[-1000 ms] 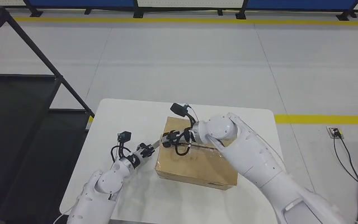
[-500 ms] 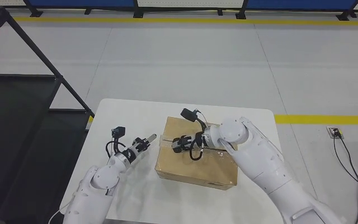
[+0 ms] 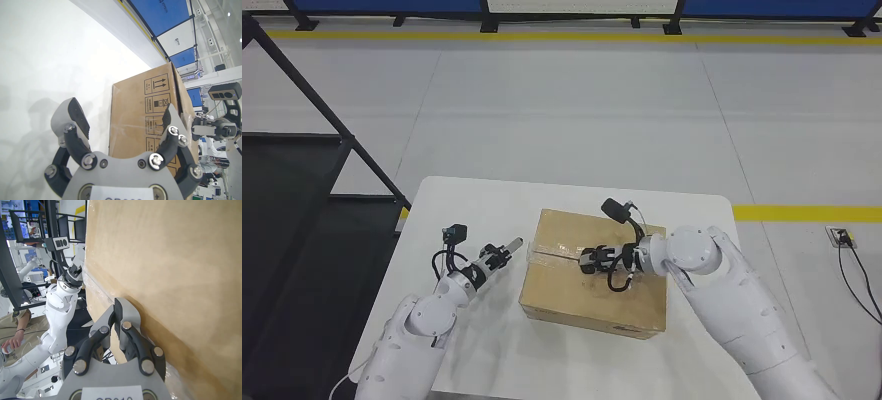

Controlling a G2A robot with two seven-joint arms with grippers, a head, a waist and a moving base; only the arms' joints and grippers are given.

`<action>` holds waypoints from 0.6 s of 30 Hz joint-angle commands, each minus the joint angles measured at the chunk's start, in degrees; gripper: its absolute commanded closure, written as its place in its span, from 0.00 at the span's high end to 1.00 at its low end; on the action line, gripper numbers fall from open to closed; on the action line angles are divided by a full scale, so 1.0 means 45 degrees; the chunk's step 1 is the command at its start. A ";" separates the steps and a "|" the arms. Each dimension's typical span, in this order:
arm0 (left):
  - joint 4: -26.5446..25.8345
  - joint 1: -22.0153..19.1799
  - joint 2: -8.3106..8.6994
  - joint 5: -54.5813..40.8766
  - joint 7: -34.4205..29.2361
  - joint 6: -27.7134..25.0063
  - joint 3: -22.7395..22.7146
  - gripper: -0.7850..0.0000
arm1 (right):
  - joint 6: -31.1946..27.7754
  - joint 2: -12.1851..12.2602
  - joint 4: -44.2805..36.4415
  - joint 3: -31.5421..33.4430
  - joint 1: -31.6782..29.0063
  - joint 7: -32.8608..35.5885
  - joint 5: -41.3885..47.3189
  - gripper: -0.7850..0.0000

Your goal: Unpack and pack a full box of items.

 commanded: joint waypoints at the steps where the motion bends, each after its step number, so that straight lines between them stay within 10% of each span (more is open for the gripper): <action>1: -0.0034 -0.0009 -0.0001 0.0006 0.0001 -0.0017 0.0013 1.00 | 0.0162 0.0133 -0.0353 0.0362 -0.0335 0.0001 -0.0103 0.00; 18: -0.0277 -0.0007 0.0042 0.0017 0.0108 0.0004 -0.0160 1.00 | 0.1352 0.0972 -0.2713 0.2666 -0.2792 -0.0238 -0.0914 0.00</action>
